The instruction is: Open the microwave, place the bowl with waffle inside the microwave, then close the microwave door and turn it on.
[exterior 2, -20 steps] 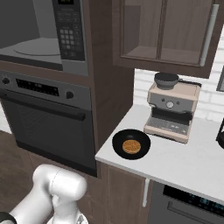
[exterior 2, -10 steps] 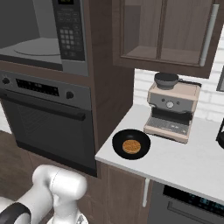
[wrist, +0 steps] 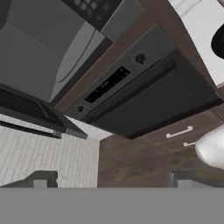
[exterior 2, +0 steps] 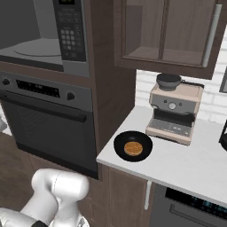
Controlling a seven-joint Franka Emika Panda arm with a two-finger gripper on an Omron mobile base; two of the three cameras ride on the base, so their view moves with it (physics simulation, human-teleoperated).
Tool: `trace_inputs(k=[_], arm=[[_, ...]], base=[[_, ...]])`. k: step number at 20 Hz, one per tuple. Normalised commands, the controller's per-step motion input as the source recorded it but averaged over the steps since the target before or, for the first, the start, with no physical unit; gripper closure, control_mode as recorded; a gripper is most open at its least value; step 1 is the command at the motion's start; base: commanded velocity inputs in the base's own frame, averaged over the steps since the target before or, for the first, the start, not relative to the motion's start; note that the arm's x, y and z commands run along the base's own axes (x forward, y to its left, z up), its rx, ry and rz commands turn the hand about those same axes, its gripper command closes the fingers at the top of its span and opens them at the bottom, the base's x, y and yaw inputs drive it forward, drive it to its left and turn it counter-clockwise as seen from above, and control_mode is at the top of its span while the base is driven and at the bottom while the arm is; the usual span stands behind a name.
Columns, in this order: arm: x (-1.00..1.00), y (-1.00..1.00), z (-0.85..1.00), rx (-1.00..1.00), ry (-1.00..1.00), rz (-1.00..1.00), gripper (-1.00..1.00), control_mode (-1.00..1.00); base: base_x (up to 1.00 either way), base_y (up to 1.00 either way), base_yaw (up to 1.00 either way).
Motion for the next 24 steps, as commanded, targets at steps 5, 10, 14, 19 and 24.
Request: trace_inputs(k=[5,10,14,19,24], arm=[[0.6,0.05,-0.14,0.22,-0.05,0.19,-1.0,-1.0],[0.32,0.17,-0.01,0.2,-0.19,0.02,-1.0,-1.0],[0.0,0.51,0.0,0.08,-0.29,0.0,-1.0,-1.0],[0.16,0.47,0.0,0.01,-0.05,0.06,-1.0,-1.0],[0.32,0.06,0.02,0.11,0.08,0.15,-1.0,-1.0]], base=[[0.0,0.0,0.0],[0.0,0.0,0.0],[0.0,0.0,0.0],[0.0,0.0,0.0],[0.0,0.0,0.0]])
